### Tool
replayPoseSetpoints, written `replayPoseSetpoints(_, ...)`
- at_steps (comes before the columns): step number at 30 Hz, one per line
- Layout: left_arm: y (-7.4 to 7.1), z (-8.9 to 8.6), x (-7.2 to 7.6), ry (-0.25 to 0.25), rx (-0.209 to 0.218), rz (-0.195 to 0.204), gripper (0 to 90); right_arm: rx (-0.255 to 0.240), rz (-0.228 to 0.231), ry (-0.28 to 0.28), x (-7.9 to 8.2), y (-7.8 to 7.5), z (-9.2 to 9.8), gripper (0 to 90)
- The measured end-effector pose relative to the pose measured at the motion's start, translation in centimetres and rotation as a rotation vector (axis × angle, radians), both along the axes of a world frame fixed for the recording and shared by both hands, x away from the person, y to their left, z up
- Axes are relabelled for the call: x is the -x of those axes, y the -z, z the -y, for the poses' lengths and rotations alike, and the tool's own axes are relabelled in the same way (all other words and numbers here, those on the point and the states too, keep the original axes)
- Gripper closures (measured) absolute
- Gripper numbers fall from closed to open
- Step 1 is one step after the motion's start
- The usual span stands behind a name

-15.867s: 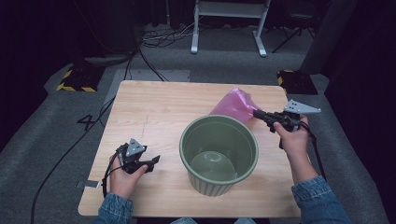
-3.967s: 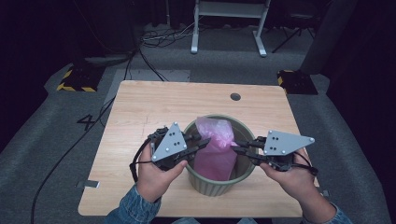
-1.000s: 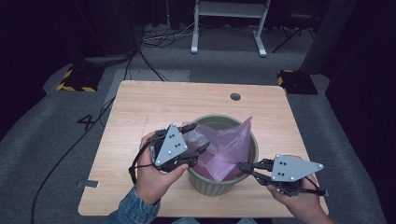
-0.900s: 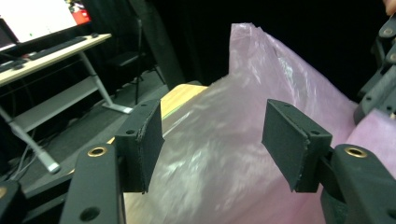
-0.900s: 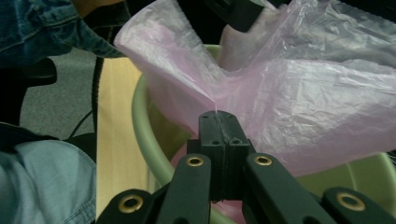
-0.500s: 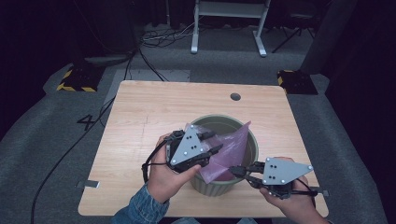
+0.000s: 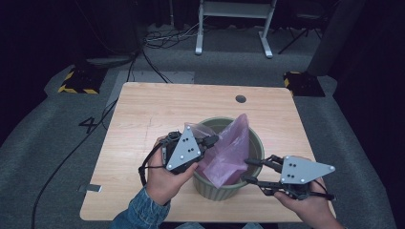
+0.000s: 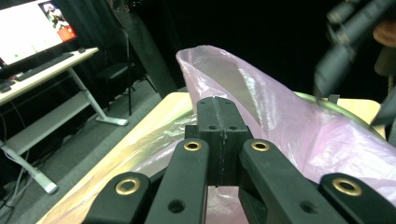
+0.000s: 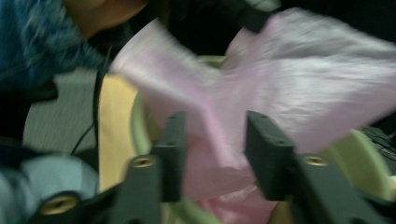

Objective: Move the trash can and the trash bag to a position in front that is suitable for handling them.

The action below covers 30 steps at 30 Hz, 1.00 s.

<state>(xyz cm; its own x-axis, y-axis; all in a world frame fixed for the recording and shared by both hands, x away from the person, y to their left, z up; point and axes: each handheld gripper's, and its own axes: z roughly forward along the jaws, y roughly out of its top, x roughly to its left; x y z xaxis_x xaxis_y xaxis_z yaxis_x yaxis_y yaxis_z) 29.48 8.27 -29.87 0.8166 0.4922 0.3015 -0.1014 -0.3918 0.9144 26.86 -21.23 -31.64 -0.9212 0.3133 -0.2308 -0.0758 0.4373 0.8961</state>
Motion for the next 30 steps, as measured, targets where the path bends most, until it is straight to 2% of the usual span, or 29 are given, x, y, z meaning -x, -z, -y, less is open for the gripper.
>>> replayPoseSetpoints(2, -0.1, 0.0, 0.0, -0.001, -0.003, 0.005, 90.0, -0.042, -0.001, 0.034, -0.2, -0.7, 0.6, 49.5)
replayPoseSetpoints(6, -0.3, 0.0, 0.1, 0.008, -0.004, 0.014, 90.0, -0.109, -0.015, 0.099, -1.2, -2.3, 1.9, 45.0)
replayPoseSetpoints(11, -0.3, 0.2, 0.2, 0.017, -0.008, 0.02, 90.0, -0.143, -0.043, 0.169, -3.1, -2.8, 2.5, 40.1)
replayPoseSetpoints(13, -0.3, 0.3, 0.3, 0.025, -0.013, 0.025, 90.0, -0.143, -0.056, 0.188, -4.0, -2.7, 2.4, 38.7)
replayPoseSetpoints(18, -0.2, 0.5, 0.4, 0.033, -0.023, 0.036, 90.0, -0.188, -0.144, 0.198, -5.7, -2.3, 1.2, 26.5)
replayPoseSetpoints(20, -0.1, 0.6, 0.4, 0.035, -0.023, 0.036, 90.0, -0.176, -0.159, 0.195, -6.0, -2.1, 0.2, 26.0)
replayPoseSetpoints(21, -0.1, 0.6, 0.4, 0.035, -0.023, 0.037, 90.0, -0.171, -0.164, 0.193, -6.1, -2.0, 0.0, 27.2)
replayPoseSetpoints(22, -0.1, 0.5, 0.4, 0.035, -0.024, 0.037, 90.0, -0.159, -0.178, 0.186, -6.2, -1.8, -0.5, 33.3)
replayPoseSetpoints(25, -0.1, 0.2, 0.3, 0.019, -0.025, 0.031, 90.0, -0.09, -0.168, 0.137, -6.2, -1.7, -1.1, 69.1)
replayPoseSetpoints(28, 0.0, -0.4, -0.2, -0.025, -0.022, 0.024, 90.0, -0.072, -0.147, 0.1, -5.8, -1.8, -1.2, 87.1)
replayPoseSetpoints(30, 0.2, -0.9, -0.7, -0.062, -0.017, 0.021, 90.0, -0.055, -0.122, 0.088, -5.2, -1.9, -1.1, 90.0)
